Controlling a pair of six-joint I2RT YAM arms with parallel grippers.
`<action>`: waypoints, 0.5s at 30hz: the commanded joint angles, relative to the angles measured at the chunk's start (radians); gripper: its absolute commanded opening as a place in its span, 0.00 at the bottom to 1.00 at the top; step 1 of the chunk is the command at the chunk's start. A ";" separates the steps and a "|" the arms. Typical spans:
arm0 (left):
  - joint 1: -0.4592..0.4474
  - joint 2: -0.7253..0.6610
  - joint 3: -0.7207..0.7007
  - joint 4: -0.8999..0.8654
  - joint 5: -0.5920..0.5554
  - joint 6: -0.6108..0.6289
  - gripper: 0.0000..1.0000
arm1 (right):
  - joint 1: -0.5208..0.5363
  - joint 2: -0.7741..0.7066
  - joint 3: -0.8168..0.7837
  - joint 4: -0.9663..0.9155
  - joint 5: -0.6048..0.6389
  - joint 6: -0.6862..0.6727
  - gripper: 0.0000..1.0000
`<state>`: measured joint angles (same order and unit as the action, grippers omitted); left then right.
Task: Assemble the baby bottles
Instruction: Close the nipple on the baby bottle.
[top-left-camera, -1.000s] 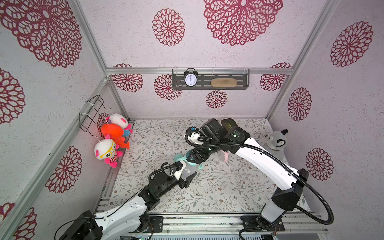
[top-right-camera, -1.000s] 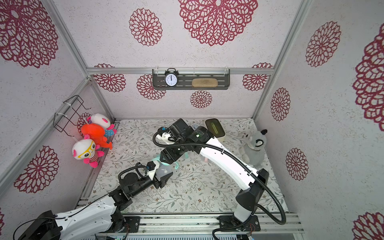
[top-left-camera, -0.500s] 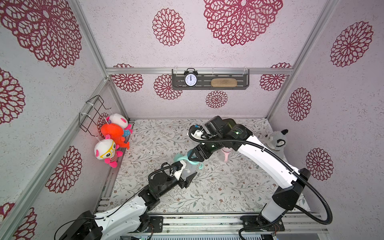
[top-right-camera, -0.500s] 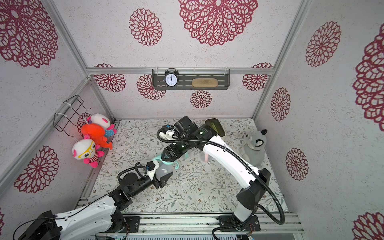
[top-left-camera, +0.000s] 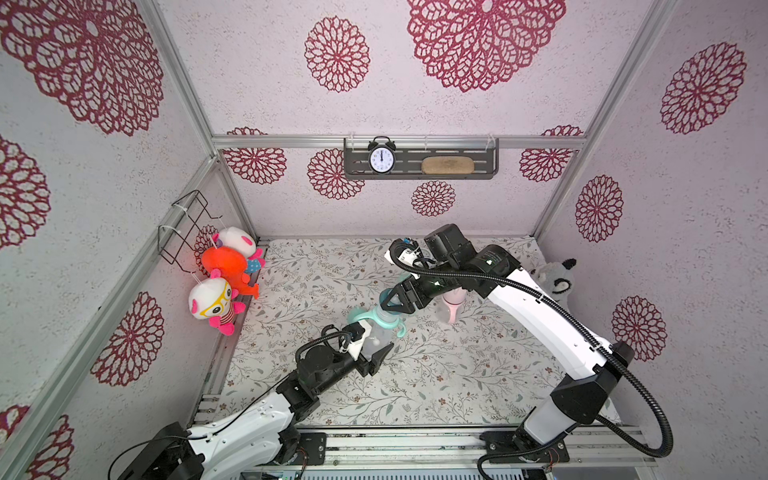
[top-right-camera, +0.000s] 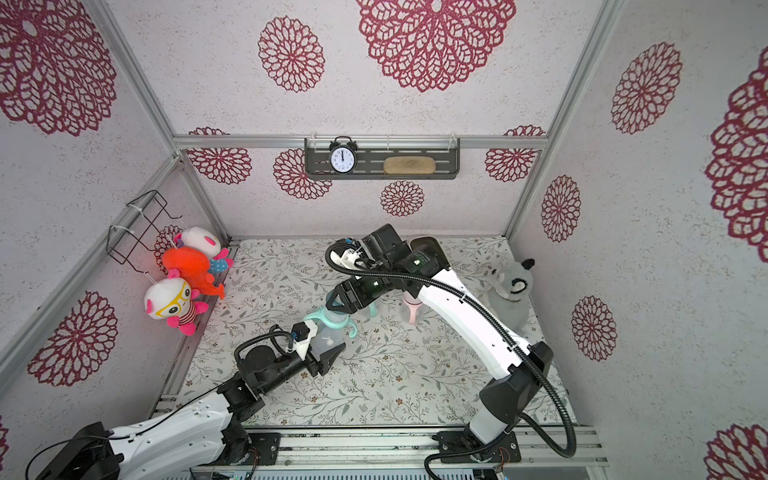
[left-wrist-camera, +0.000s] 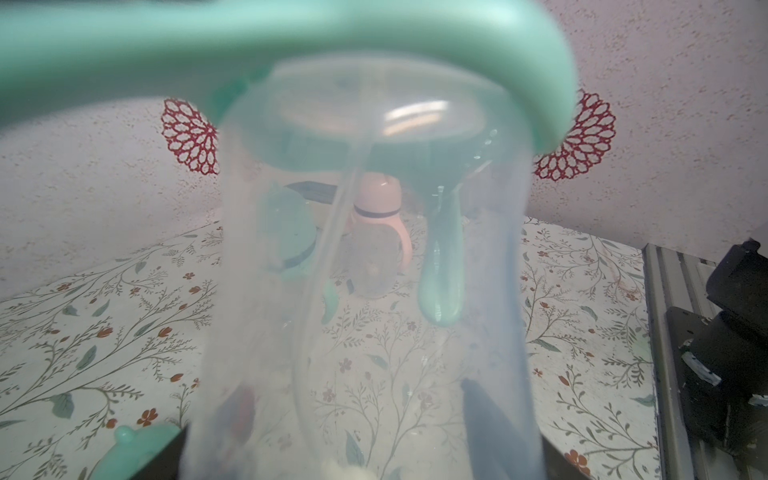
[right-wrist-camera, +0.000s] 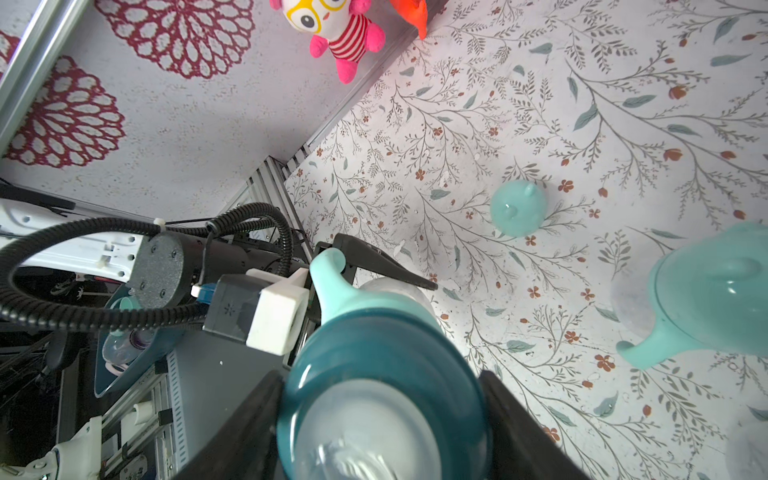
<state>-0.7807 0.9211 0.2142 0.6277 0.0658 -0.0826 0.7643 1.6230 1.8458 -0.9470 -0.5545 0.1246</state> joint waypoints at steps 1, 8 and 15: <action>-0.002 -0.005 0.008 0.049 -0.001 -0.002 0.00 | -0.002 -0.037 -0.005 0.017 -0.025 0.010 0.60; -0.002 -0.014 0.017 0.037 0.002 0.006 0.00 | 0.000 -0.026 -0.026 0.013 -0.027 0.004 0.61; -0.002 -0.006 0.025 0.034 0.005 0.008 0.00 | 0.001 -0.023 -0.043 0.016 -0.051 0.003 0.61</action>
<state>-0.7807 0.9207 0.2142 0.6262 0.0662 -0.0818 0.7647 1.6230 1.8011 -0.9428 -0.5678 0.1246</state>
